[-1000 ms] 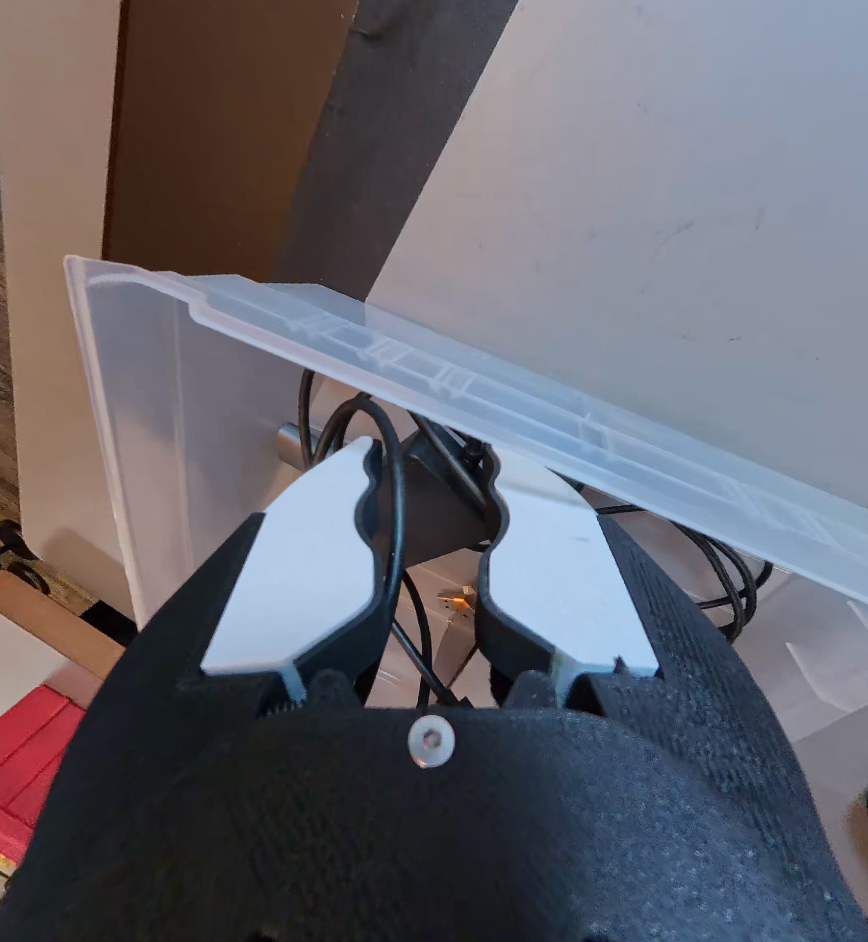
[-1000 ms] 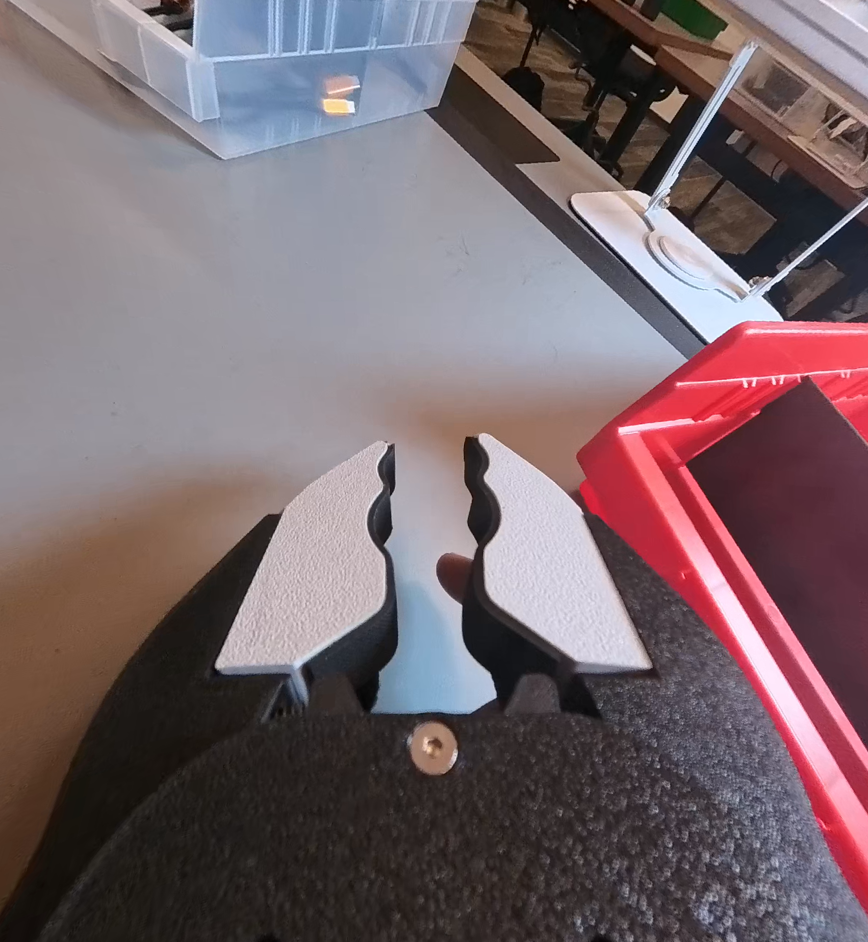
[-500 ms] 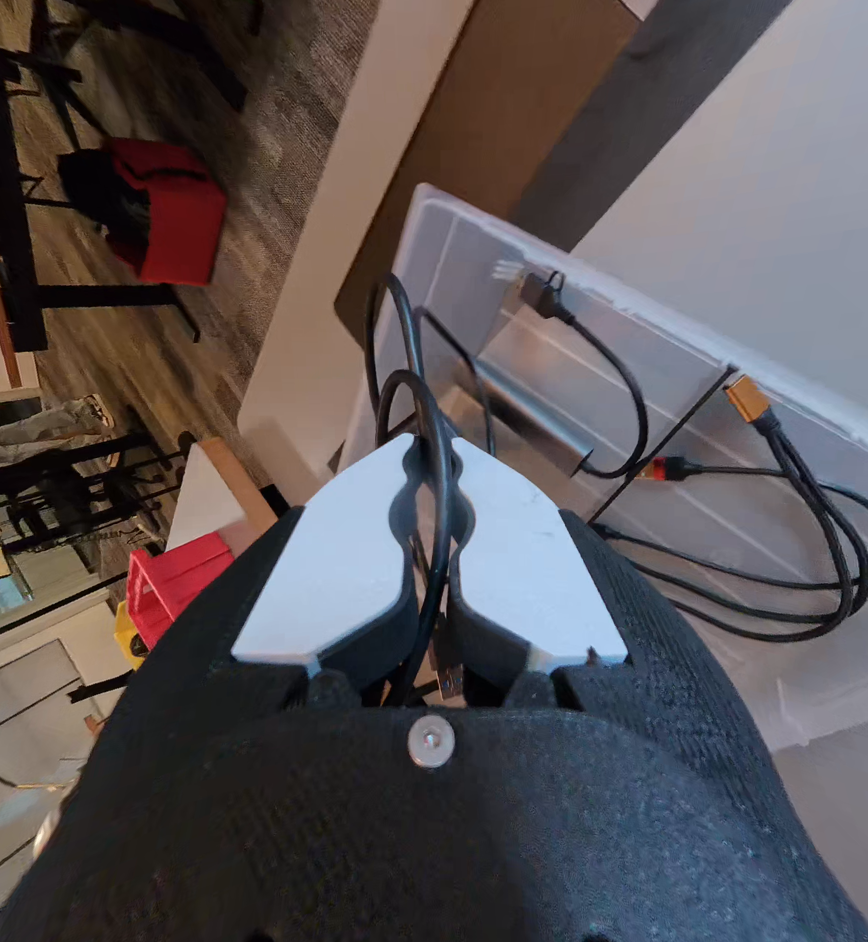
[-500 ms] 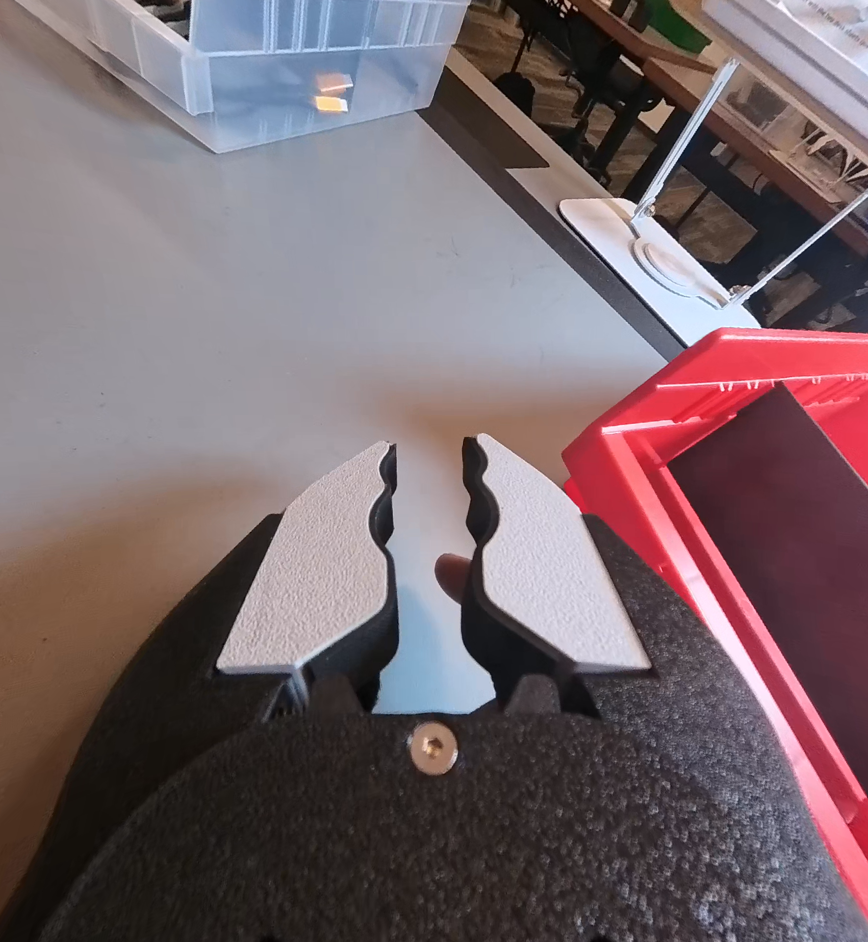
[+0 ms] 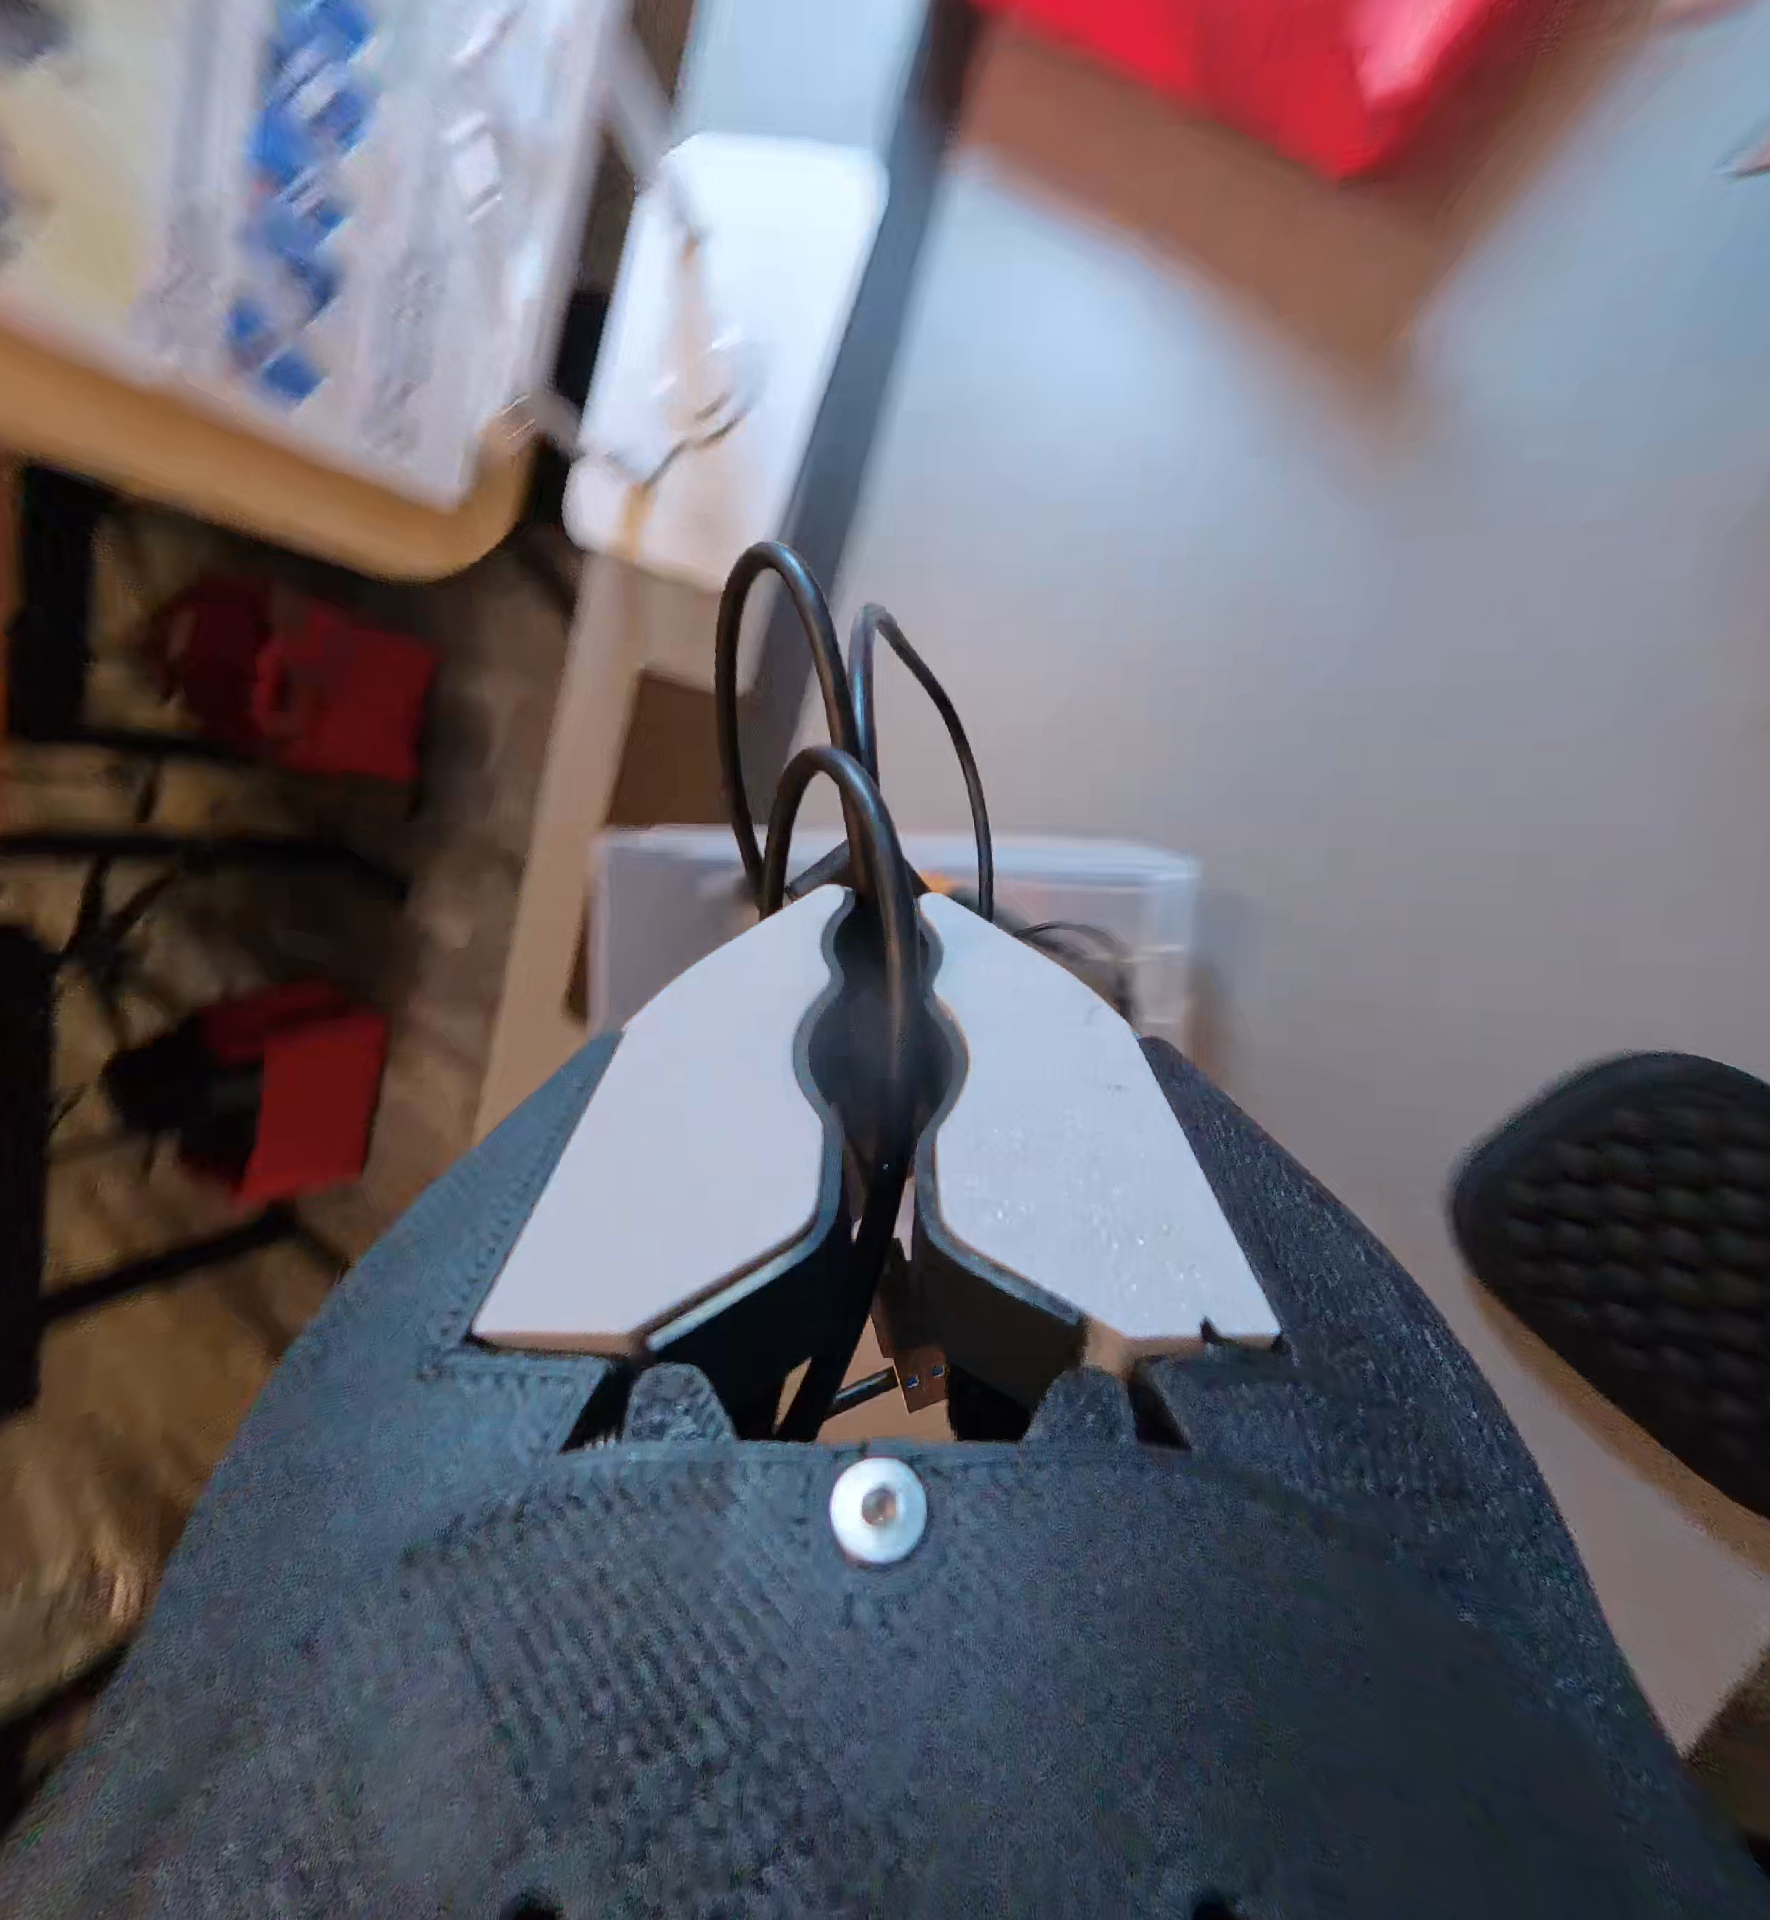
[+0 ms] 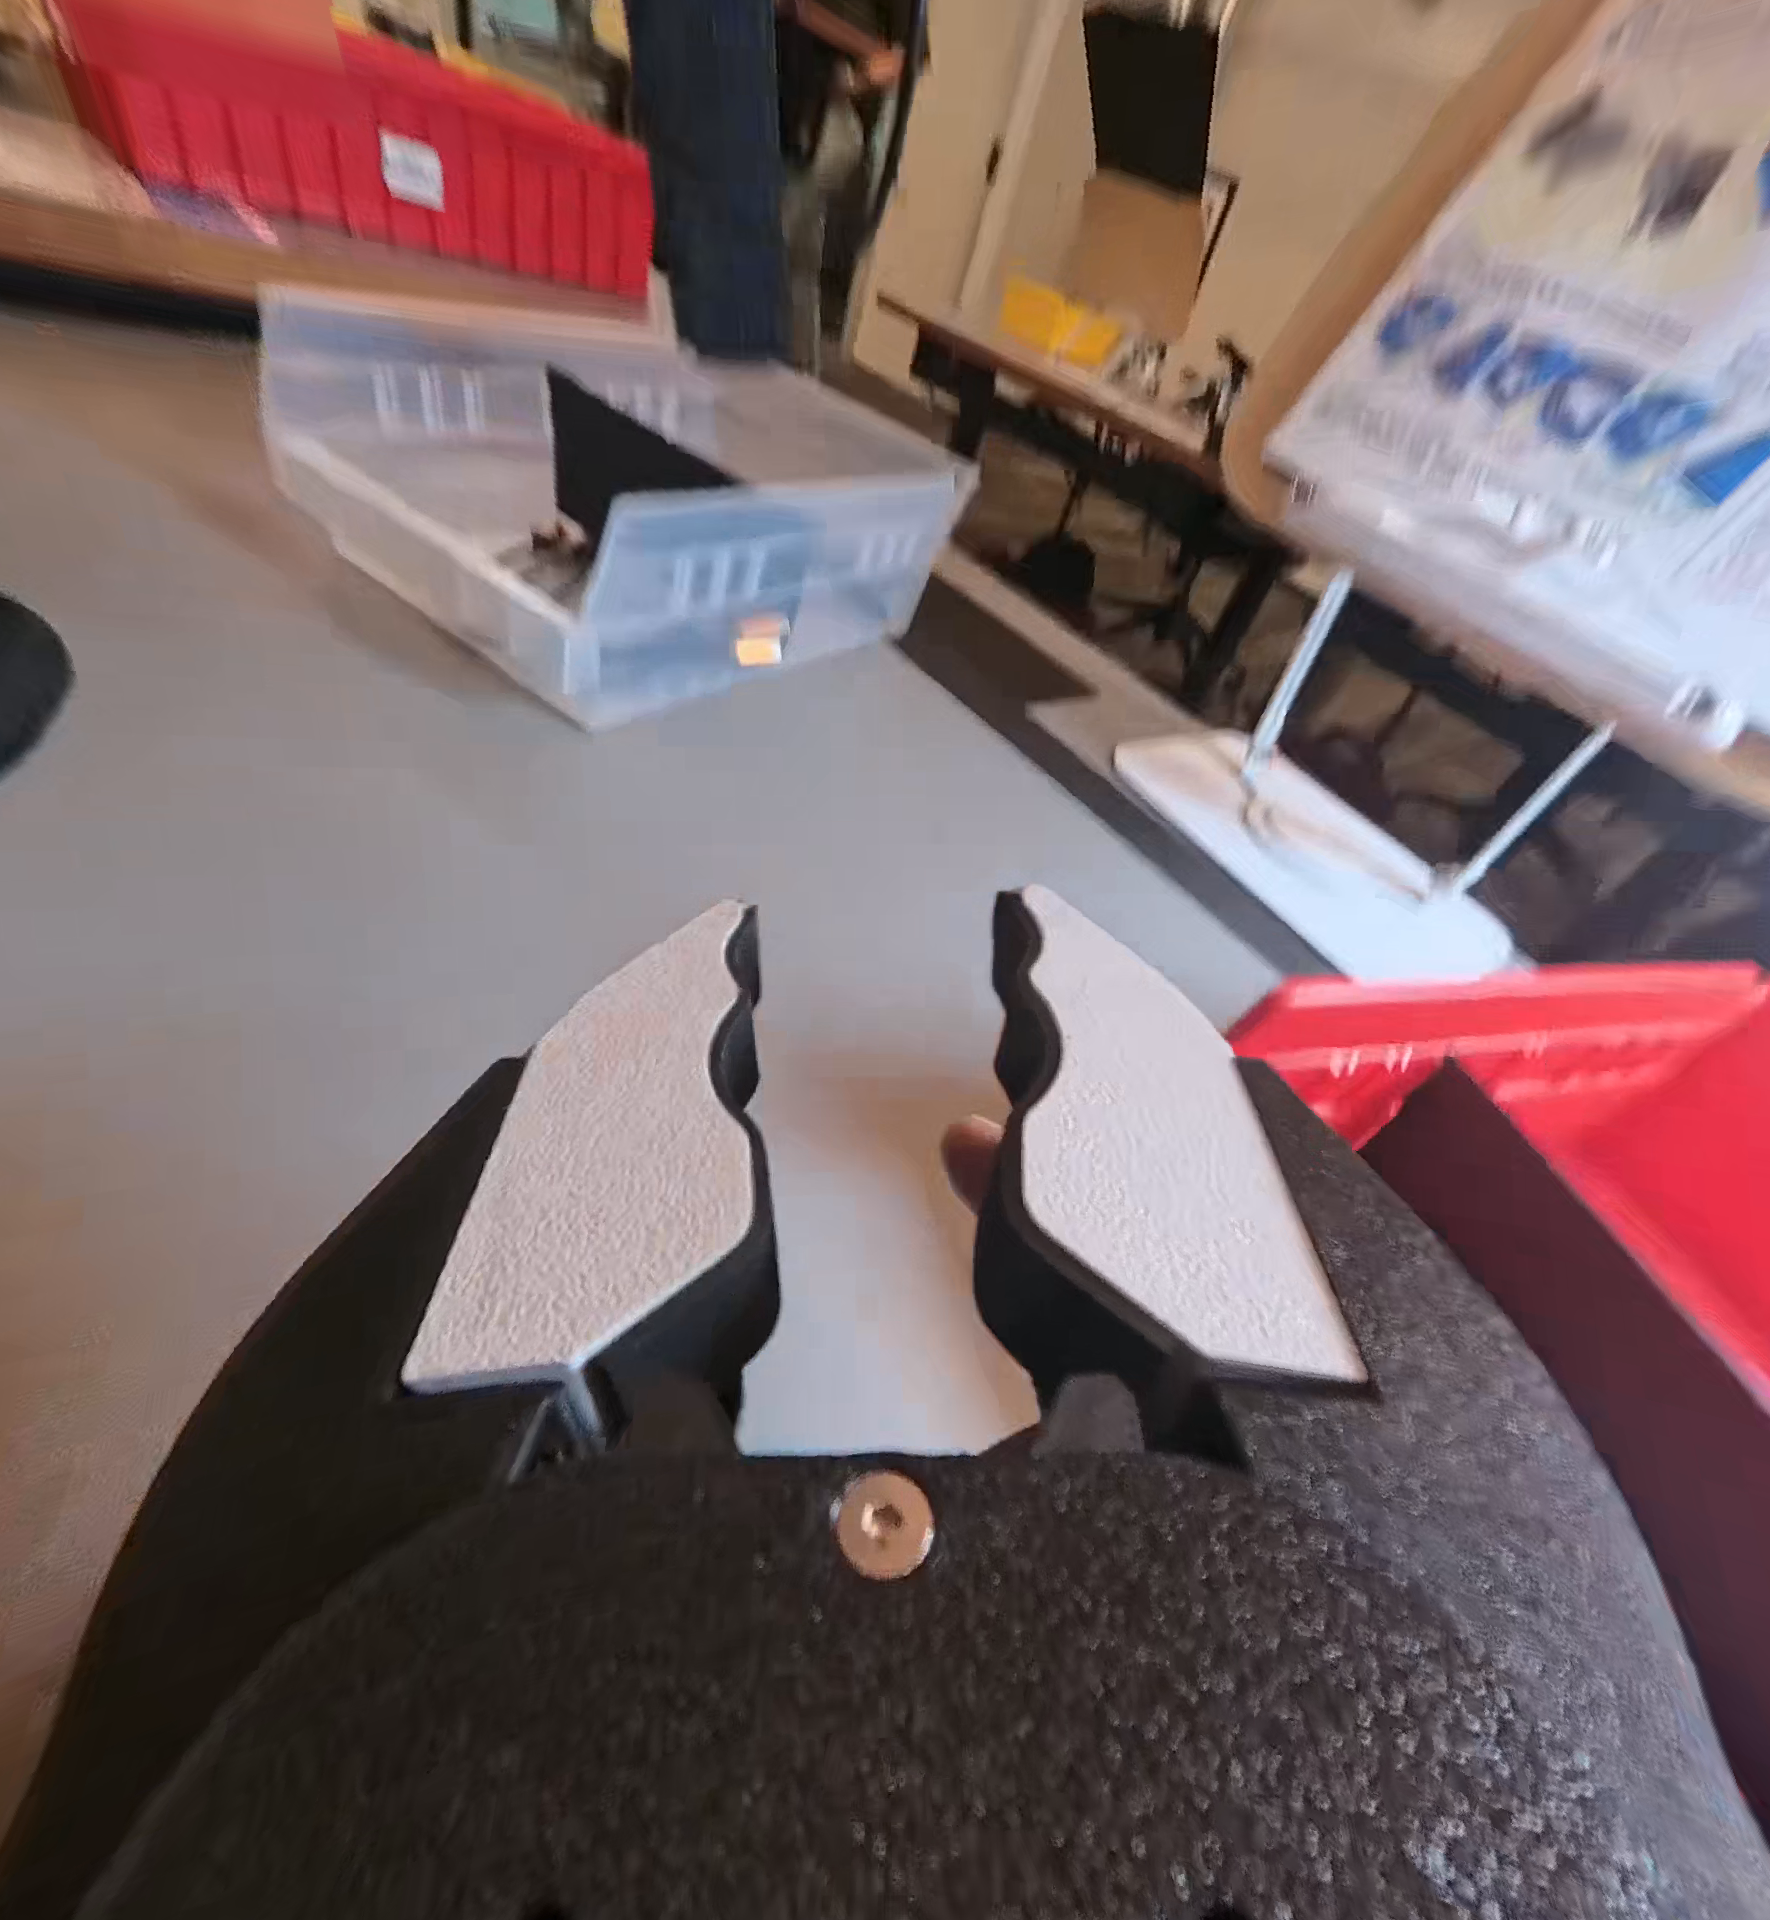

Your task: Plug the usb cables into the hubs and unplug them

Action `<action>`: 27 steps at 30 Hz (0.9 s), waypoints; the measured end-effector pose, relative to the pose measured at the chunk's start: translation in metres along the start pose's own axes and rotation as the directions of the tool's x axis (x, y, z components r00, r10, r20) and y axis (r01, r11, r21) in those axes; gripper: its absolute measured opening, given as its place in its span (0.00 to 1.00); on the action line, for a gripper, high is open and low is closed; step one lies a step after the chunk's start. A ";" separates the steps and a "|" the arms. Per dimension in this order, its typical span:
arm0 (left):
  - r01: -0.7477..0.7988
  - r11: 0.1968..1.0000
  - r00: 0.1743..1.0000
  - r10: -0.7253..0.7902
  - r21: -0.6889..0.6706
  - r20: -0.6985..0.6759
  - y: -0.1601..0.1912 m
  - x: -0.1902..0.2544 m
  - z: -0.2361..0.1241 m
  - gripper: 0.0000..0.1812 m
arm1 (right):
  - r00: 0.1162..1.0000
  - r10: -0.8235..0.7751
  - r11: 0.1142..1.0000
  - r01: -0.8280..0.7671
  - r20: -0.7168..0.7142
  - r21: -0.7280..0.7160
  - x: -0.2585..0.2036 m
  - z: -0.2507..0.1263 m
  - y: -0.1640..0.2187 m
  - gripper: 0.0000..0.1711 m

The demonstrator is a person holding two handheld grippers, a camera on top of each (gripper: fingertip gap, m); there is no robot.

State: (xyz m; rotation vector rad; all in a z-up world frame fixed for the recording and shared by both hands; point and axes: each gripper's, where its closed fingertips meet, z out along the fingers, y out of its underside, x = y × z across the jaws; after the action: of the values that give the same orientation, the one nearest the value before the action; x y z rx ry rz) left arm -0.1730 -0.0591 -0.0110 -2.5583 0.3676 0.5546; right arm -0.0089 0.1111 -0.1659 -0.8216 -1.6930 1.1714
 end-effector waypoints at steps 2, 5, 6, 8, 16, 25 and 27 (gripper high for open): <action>-0.081 0.994 0.986 0.091 0.078 -0.140 -0.022 0.051 0.003 0.05 | 0.998 -0.058 0.996 0.055 0.039 0.074 -0.010 -0.004 -0.038 0.34; -0.160 0.963 0.925 0.223 0.216 -0.307 -0.058 0.123 0.007 0.04 | 0.967 -0.196 0.978 0.181 0.161 0.108 -0.044 -0.003 -0.077 0.50; -0.184 0.951 0.893 0.268 0.249 -0.362 -0.066 0.145 0.010 0.04 | 0.951 -0.242 0.969 0.225 0.194 0.106 -0.055 0.001 -0.083 0.55; -0.207 0.930 0.833 0.330 0.303 -0.444 -0.080 0.177 0.018 0.04 | 0.917 -0.309 0.951 0.294 0.252 0.097 -0.071 0.011 -0.087 0.60; -0.016 0.882 0.640 0.371 0.470 -0.673 -0.106 0.230 0.040 0.04 | 0.857 -0.181 0.983 0.136 0.483 0.126 -0.110 0.013 -0.073 0.21; 0.465 0.633 0.769 0.056 0.618 -0.637 -0.108 0.149 0.023 0.28 | 0.905 0.150 0.988 -0.155 0.399 -0.019 -0.061 0.016 -0.049 0.20; 0.478 0.526 0.843 -0.050 0.703 -0.536 -0.097 0.123 0.008 0.29 | 0.898 0.229 0.968 -0.249 0.376 0.004 -0.044 0.014 -0.054 0.20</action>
State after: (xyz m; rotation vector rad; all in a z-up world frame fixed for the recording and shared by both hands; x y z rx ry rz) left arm -0.0325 0.0082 -0.0328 -1.6976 0.2678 -0.3369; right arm -0.0070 0.0499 -0.1297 -0.8299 -1.8930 1.6187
